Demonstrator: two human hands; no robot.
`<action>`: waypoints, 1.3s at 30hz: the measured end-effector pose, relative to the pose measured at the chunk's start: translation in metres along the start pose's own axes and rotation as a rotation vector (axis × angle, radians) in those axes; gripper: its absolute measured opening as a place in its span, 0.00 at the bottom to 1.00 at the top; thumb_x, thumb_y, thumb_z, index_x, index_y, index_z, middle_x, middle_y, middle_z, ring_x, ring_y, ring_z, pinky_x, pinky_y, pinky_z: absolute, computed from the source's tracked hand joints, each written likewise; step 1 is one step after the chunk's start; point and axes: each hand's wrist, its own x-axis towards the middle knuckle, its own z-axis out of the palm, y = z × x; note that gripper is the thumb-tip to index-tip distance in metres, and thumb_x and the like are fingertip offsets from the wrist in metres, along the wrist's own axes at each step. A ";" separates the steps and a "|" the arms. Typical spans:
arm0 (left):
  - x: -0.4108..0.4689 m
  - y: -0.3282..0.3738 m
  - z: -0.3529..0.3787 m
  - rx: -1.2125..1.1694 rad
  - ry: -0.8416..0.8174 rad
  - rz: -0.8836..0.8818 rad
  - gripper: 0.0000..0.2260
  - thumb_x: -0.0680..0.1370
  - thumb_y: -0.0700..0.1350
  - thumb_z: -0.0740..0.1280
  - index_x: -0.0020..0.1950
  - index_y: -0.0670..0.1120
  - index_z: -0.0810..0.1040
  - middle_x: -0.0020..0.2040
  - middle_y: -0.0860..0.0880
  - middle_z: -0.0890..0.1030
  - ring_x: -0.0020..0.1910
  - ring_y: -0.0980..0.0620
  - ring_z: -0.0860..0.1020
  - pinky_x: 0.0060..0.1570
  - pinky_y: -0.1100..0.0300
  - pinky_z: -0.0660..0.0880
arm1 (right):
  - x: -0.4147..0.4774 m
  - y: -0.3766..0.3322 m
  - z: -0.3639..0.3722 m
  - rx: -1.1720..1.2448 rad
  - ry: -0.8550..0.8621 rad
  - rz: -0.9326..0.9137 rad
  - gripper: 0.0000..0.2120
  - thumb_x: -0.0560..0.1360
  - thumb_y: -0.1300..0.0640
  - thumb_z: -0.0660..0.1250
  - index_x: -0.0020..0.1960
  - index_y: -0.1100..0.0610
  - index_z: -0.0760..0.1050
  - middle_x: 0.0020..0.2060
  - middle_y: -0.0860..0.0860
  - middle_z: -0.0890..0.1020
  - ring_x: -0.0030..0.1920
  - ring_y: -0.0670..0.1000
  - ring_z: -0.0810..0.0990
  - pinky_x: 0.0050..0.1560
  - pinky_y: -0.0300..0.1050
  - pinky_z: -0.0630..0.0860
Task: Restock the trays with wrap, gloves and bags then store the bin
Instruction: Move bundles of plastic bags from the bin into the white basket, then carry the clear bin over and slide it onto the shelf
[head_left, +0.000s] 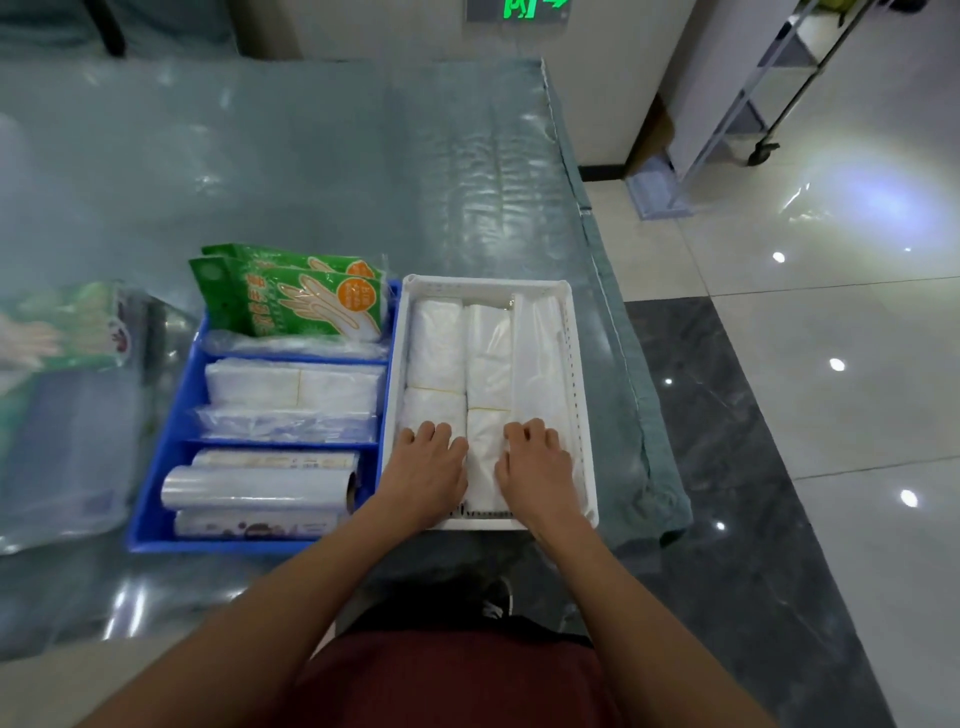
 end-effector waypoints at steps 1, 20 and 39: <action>0.000 0.002 0.000 0.001 -0.006 -0.015 0.13 0.80 0.51 0.55 0.57 0.47 0.73 0.54 0.45 0.76 0.53 0.44 0.73 0.56 0.45 0.69 | -0.001 0.000 -0.001 -0.008 -0.007 -0.002 0.15 0.79 0.51 0.58 0.64 0.55 0.69 0.57 0.55 0.73 0.53 0.56 0.73 0.48 0.53 0.77; -0.062 -0.059 -0.103 -0.079 0.221 -0.297 0.19 0.81 0.52 0.60 0.71 0.50 0.71 0.70 0.48 0.74 0.68 0.45 0.70 0.65 0.46 0.69 | 0.039 -0.059 -0.111 0.139 0.029 -0.402 0.16 0.82 0.50 0.57 0.66 0.53 0.73 0.57 0.53 0.80 0.57 0.56 0.78 0.55 0.51 0.75; -0.269 -0.354 -0.147 -0.265 0.691 -0.786 0.15 0.77 0.50 0.67 0.63 0.52 0.79 0.63 0.49 0.80 0.65 0.44 0.74 0.62 0.47 0.70 | 0.043 -0.391 -0.142 0.634 -0.052 -0.582 0.15 0.78 0.57 0.67 0.64 0.60 0.77 0.55 0.57 0.84 0.53 0.57 0.82 0.57 0.49 0.76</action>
